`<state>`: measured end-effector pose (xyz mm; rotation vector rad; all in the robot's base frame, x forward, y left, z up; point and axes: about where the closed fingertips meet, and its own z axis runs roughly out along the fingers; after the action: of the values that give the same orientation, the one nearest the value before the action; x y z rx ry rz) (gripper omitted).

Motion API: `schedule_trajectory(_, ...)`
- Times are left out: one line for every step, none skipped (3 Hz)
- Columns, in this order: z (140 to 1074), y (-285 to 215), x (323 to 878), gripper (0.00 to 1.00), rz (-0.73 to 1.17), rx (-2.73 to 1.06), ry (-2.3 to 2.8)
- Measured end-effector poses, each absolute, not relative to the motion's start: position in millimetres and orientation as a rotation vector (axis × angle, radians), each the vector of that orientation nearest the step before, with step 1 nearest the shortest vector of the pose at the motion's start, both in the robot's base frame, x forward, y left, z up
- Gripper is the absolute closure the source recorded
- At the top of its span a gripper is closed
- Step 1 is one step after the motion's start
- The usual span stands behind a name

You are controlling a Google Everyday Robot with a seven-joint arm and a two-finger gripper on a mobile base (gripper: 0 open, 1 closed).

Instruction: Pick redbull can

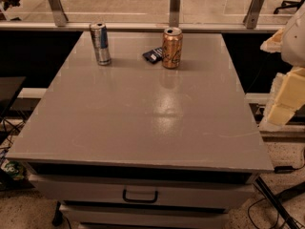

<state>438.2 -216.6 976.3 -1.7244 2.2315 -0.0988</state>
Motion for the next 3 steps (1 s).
schedule_trajectory(976, -217, 438, 0.00, -0.099, -1.724, 2.231)
schedule_trajectory(981, -217, 443, 0.00, -0.086, -1.708, 2.239)
schedule_trajectory(990, -203, 486, 0.00, -0.047, -1.667, 2.194)
